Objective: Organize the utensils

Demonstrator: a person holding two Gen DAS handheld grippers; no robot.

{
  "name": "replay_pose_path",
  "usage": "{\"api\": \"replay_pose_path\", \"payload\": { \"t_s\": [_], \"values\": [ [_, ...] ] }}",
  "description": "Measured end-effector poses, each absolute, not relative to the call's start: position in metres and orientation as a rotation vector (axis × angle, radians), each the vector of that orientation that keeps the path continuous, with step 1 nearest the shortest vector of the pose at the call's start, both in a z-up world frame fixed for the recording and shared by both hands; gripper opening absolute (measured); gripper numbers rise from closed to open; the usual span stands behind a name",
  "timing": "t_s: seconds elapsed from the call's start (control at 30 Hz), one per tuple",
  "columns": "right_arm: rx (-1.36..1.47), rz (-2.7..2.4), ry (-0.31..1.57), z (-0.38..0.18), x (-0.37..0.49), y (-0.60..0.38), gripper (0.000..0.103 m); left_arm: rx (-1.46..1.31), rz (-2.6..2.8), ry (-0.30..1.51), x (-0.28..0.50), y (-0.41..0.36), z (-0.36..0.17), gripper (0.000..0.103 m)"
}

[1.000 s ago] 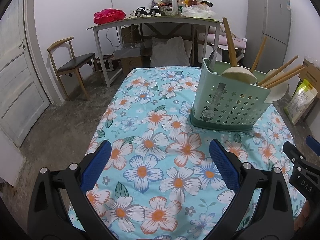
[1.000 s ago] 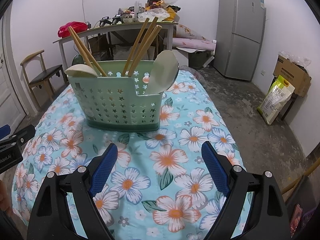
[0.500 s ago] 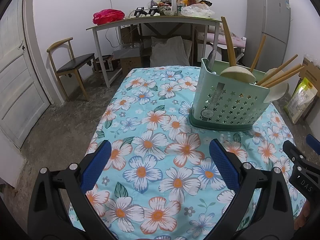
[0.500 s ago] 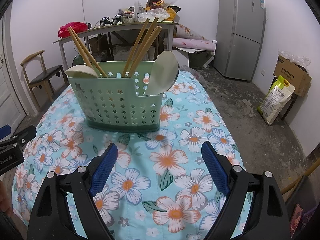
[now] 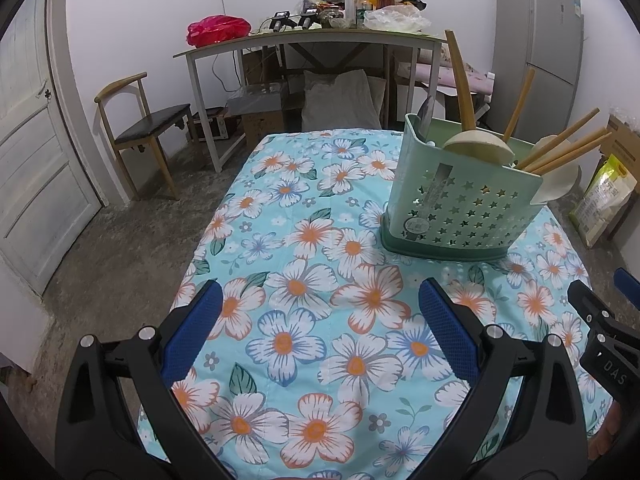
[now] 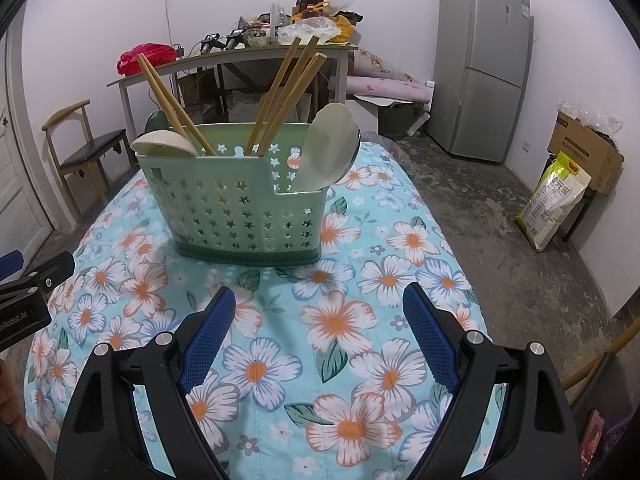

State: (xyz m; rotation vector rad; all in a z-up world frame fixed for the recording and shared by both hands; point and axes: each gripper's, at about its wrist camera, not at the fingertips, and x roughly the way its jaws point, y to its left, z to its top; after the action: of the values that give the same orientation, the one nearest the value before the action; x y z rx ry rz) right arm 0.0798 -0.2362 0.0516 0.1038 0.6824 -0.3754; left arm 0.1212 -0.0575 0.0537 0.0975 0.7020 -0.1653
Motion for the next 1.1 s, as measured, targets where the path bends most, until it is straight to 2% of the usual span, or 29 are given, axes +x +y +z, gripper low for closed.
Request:
{"api": "replay_pose_path", "payload": {
  "t_s": [1.1],
  "values": [
    [0.105, -0.376, 0.682, 0.0517, 0.0797, -0.2360, 0.083, 0.095, -0.166, 0.705, 0.1174, -0.0558, 0.0545, 0.095]
  ]
}}
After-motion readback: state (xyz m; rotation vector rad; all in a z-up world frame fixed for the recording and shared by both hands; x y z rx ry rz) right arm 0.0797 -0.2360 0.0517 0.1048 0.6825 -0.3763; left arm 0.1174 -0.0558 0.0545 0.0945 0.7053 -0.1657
